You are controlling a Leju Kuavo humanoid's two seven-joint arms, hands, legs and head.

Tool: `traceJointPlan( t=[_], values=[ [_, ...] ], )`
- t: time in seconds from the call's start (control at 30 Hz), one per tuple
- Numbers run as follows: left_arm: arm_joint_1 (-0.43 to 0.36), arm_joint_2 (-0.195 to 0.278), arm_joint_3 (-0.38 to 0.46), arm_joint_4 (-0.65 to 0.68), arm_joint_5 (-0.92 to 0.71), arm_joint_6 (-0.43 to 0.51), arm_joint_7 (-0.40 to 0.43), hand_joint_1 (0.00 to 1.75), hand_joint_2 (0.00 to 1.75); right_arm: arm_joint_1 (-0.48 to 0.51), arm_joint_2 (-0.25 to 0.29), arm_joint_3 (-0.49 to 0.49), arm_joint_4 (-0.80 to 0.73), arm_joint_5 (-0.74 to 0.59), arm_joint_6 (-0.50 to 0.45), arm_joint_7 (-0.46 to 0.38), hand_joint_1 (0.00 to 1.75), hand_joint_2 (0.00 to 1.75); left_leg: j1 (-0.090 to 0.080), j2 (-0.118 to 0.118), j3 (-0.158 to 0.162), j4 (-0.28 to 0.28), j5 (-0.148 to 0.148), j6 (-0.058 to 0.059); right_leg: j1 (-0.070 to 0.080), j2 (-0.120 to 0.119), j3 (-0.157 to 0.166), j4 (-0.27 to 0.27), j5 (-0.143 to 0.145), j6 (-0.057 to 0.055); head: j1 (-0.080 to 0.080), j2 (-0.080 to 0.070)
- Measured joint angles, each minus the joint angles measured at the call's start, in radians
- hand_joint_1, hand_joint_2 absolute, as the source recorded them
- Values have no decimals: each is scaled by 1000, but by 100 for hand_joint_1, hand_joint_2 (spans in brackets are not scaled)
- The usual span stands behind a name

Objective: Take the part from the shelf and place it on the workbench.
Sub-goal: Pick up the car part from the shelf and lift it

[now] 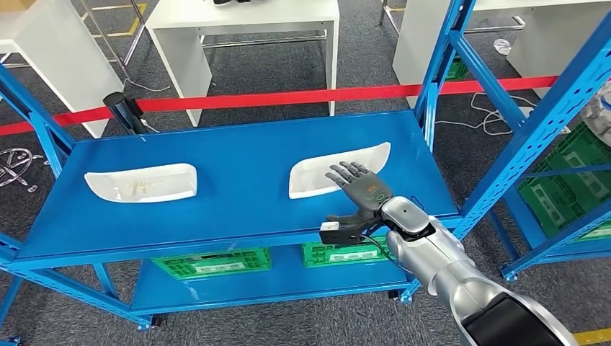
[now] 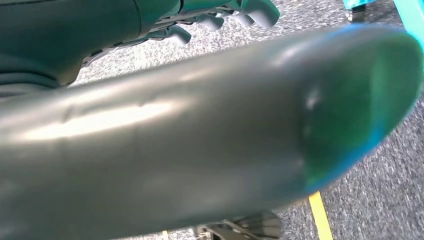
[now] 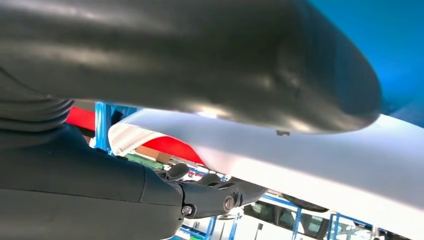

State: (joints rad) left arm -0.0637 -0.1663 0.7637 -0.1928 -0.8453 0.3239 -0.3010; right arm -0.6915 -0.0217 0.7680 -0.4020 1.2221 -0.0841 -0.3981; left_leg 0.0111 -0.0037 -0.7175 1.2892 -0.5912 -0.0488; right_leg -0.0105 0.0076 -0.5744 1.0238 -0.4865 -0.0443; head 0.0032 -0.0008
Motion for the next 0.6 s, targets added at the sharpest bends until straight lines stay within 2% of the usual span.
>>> traceJointPlan(
  t=[0.03, 0.1, 0.13, 0.17, 0.2, 0.33, 0.43, 0.57, 0.6],
  values=[
    [2, 0, 3, 0, 2, 9, -1, 0, 0, 0, -1, 0, 0, -4, -3, 1, 0, 0, 0, 0, 6, -44, 37, 4, 1, 1, 10, 0, -7, 0, 0, 0],
    [3, 0, 10, 0, 7, 31, 1, 0, 0, -4, -3, 1, 0, -16, -7, 6, 0, 0, -4, 0, 42, -182, 138, 14, 2, 3, 29, 1, -23, 4, 0, 0],
    [2, 0, 14, 0, 9, 41, 5, 0, 0, -6, -4, 1, 0, -23, -8, 10, 0, 0, -7, 0, 57, -233, 162, 19, 2, 4, 33, 2, -28, 8, 0, 0],
    [1, -1, 16, 1, 9, 53, 12, 0, 0, -7, -4, 1, 0, -28, -9, 13, 0, 0, -9, 0, 66, -260, 175, 24, 4, 5, 35, 2, -34, 14, 0, 0],
    [1, -2, 18, 1, 9, 67, 22, 0, 0, -6, -5, 1, 0, -32, -10, 15, 0, 0, -9, -1, 70, -267, 173, 26, 6, 5, 35, 4, -39, 17, 0, 0],
    [-1, -9, 30, 2, 13, 109, 49, 0, 0, -5, -8, 1, 0, -39, -9, 18, 0, 0, -8, -4, 74, -269, 180, 26, 10, 4, 39, -3, -41, 4, 1, 0],
    [-4, -10, 36, 2, 13, 124, 52, 0, 0, -5, -10, 2, 1, -43, -9, 14, 0, 0, -9, -6, 75, -269, 175, 34, 10, 2, 47, -15, -43, 7, 1, 0],
    [-5, -13, 37, 2, 6, 128, 45, 0, 0, -4, -15, 2, 1, -49, -9, 9, 0, 175, -9, -6, 76, -269, 172, 40, 10, 2, 51, -24, -43, 22, 1, 0],
    [-5, -14, 37, 2, 6, 128, 44, 0, 0, -3, -15, 2, 1, -50, -9, 8, 0, 175, -9, -6, 76, -268, 172, 40, 9, 2, 52, -25, -43, 26, 1, 0]
  ],
)
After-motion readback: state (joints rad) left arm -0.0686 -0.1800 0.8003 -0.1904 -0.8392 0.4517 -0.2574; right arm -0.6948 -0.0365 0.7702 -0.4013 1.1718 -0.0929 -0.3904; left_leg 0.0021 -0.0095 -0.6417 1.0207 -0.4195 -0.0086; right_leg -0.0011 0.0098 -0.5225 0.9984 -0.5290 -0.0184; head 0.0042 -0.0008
